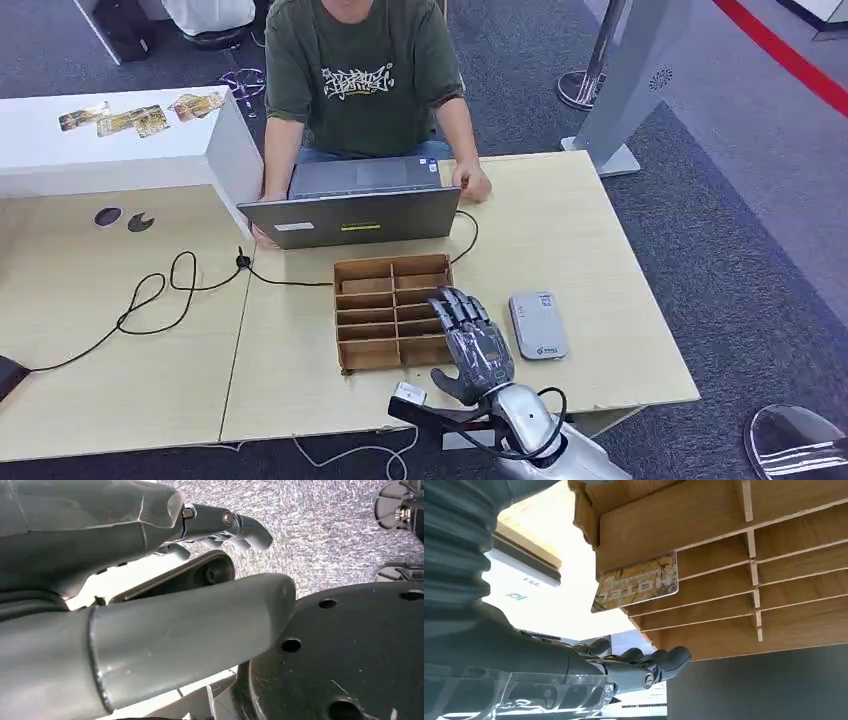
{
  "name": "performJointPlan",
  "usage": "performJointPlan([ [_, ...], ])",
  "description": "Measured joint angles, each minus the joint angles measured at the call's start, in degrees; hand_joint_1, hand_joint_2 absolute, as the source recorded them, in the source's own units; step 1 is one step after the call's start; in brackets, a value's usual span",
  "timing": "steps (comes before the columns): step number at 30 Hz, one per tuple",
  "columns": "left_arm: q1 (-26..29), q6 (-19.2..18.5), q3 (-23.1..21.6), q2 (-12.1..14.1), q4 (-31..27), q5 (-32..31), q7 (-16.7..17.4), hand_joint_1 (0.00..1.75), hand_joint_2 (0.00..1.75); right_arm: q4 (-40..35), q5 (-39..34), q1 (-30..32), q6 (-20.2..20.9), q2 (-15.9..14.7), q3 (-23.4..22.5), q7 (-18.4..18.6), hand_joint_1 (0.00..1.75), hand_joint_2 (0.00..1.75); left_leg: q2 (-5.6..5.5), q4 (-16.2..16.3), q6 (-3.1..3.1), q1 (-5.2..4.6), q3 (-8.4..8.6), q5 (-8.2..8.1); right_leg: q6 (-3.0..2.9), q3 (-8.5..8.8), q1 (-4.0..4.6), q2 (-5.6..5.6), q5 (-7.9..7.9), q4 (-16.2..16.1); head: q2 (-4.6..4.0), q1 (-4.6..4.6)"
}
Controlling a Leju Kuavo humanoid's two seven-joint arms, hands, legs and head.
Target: Pass the card to the sensor for recognition and then transmit it.
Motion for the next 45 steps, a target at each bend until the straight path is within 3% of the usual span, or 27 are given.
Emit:
performJointPlan([
  [29, 0.0, -0.3, 0.0, 0.0, 0.0, 0.1, -0.1, 0.0, 0.0, -0.5, -1.0, -0.6, 0.1, -0.4, 0.7, -0.5, 0.03, 1.75, 0.0, 0.0, 0.0, 0.0, 0.0, 0.0, 0.0, 0.0, 0.0, 0.0, 0.0, 0.0, 0.0, 0.0],
  [30, 0.0, -0.3, 0.0, 0.0, 0.0, 0.1, -0.1, 0.0, 0.0, -0.5, -1.0, -0.6, 0.1, -0.4, 0.7, -0.5, 0.16, 1.75, 0.0, 0.0, 0.0, 0.0, 0.0, 0.0, 0.0, 0.0, 0.0, 0.0, 0.0, 0.0, 0.0, 0.0],
  [31, 0.0, -0.3, 0.0, 0.0, 0.0, 0.1, -0.1, 0.0, 0.0, -0.6, -1.0, -0.6, 0.1, -0.4, 0.7, -0.5, 0.38, 1.75, 0.0, 0.0, 0.0, 0.0, 0.0, 0.0, 0.0, 0.0, 0.0, 0.0, 0.0, 0.0, 0.0, 0.0],
  [32, 0.0, -0.3, 0.0, 0.0, 0.0, 0.1, -0.1, 0.0, 0.0, -0.6, -1.0, -0.6, 0.1, -0.4, 0.8, -0.5, 0.7, 1.75, 0.0, 0.0, 0.0, 0.0, 0.0, 0.0, 0.0, 0.0, 0.0, 0.0, 0.0, 0.0, 0.0, 0.0],
  [33, 0.0, -0.3, 0.0, 0.0, 0.0, 0.1, -0.1, 0.0, 0.0, -0.6, -1.1, -0.6, 0.1, -0.4, 0.9, -0.5, 1.34, 1.75, 0.0, 0.0, 0.0, 0.0, 0.0, 0.0, 0.0, 0.0, 0.0, 0.0, 0.0, 0.0, 0.0, 0.0],
  [34, 0.0, -0.3, 0.0, 0.0, 0.0, 0.1, -0.1, 0.0, 0.0, -0.6, -1.0, -0.6, 0.1, -0.4, 0.9, -0.5, 1.59, 1.75, 0.0, 0.0, 0.0, 0.0, 0.0, 0.0, 0.0, 0.0, 0.0, 0.0, 0.0, 0.0, 0.0, 0.0],
  [36, 0.0, -0.3, 0.0, 0.0, 0.0, 0.1, -0.1, 0.0, 0.0, -0.6, -1.1, -0.6, 0.1, -0.5, 1.0, -0.5, 1.75, 1.75, 0.0, 0.0, 0.0, 0.0, 0.0, 0.0, 0.0, 0.0, 0.0, 0.0, 0.0, 0.0, 0.0, -0.02],
  [45, 0.0, -0.3, 0.0, -0.1, 0.0, 0.2, -0.2, 0.0, 0.0, -1.0, -1.1, -0.7, 0.1, -0.8, 1.1, -0.5, 1.75, 1.75, 0.0, 0.0, 0.0, 0.0, 0.0, 0.0, 0.0, 0.0, 0.0, 0.0, 0.0, 0.0, 0.0, 0.0],
])
